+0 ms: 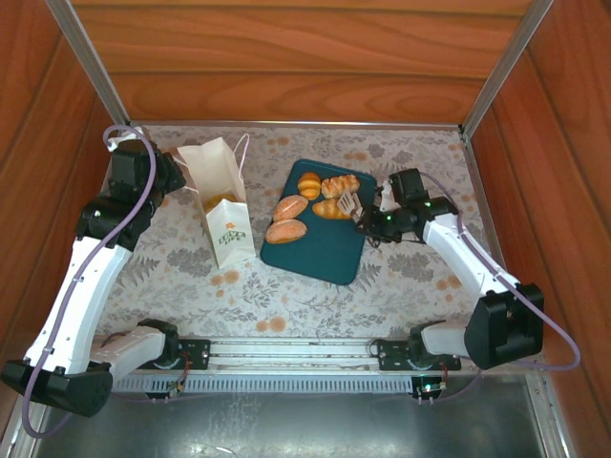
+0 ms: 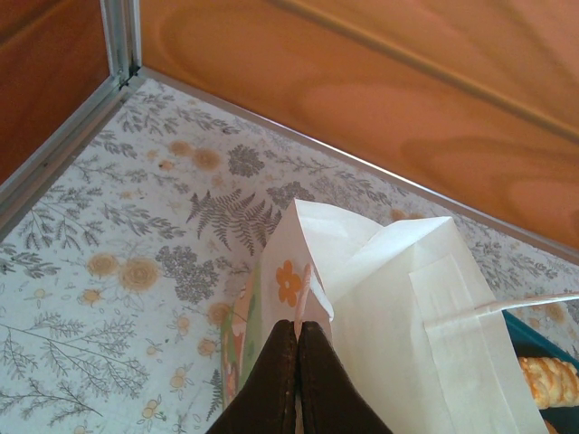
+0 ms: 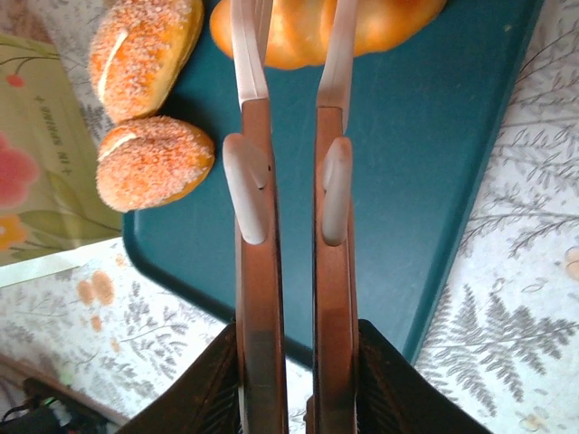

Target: Place the fake bread into the paper bag

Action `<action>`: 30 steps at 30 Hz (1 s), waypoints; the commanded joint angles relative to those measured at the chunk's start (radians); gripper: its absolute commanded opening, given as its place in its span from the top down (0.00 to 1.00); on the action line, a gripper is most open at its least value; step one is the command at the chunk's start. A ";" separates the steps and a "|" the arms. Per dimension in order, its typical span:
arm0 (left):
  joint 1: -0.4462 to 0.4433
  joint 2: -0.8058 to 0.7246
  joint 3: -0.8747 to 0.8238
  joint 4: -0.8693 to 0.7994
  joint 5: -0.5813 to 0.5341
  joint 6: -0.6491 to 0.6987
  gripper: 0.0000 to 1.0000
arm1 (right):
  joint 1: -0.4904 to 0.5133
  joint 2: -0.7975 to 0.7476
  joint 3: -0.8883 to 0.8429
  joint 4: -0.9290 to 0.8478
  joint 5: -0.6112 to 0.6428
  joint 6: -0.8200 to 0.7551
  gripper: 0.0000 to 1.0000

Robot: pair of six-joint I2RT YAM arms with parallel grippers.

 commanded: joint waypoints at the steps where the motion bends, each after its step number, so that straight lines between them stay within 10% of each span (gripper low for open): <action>1: 0.004 0.002 0.025 0.016 0.006 0.000 1.00 | -0.009 -0.050 -0.011 0.009 -0.085 0.049 0.68; 30: 0.004 0.006 0.026 0.018 0.014 -0.009 1.00 | 0.313 0.038 0.182 -0.122 0.036 0.034 0.52</action>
